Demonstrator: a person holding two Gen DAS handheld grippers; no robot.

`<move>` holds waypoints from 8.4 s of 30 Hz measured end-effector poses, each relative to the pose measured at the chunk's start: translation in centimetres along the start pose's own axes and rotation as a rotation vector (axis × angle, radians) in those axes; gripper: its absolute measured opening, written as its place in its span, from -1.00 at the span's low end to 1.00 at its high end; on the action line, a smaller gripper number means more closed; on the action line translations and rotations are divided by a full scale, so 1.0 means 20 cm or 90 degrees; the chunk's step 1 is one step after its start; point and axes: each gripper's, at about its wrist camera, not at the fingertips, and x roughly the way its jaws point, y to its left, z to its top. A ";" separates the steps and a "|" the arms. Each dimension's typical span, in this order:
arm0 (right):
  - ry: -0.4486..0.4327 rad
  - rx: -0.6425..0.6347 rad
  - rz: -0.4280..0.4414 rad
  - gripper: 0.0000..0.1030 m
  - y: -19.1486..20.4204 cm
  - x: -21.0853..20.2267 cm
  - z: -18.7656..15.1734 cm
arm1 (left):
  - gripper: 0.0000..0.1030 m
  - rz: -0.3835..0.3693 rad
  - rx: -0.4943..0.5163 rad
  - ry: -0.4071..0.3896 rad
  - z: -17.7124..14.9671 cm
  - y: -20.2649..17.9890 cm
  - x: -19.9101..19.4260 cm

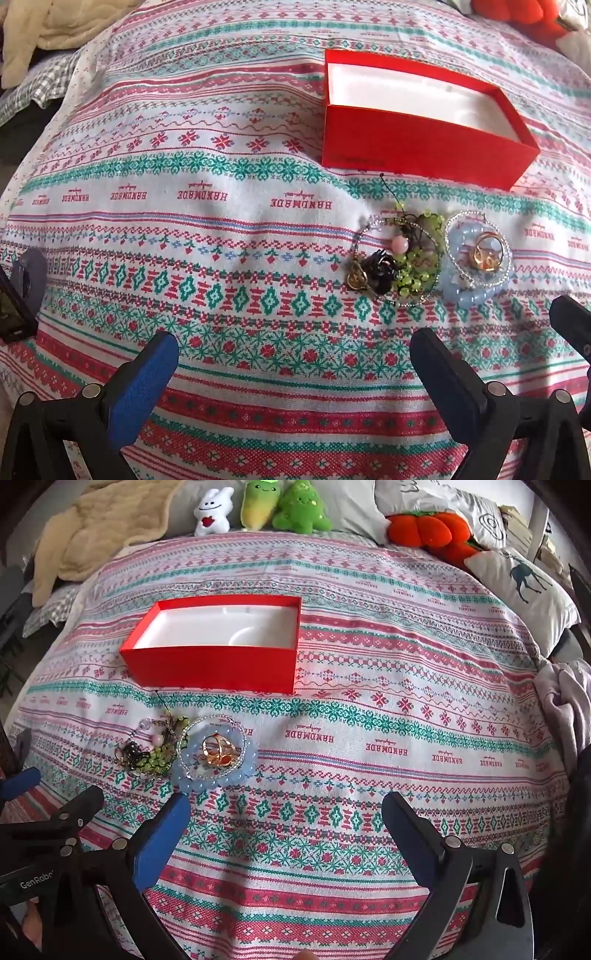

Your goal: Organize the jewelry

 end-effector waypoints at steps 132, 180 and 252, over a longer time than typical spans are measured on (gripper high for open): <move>0.076 -0.056 0.159 0.89 -0.10 0.17 0.12 | 0.08 -0.127 0.195 -0.085 0.09 -0.20 0.21; 0.015 -0.110 0.181 0.11 0.09 0.16 0.25 | 0.07 -0.090 0.154 -0.151 0.16 -0.02 -0.08; -0.058 0.013 0.150 0.58 -0.07 0.11 0.59 | 0.85 -0.103 0.172 -0.157 0.49 -0.19 -0.04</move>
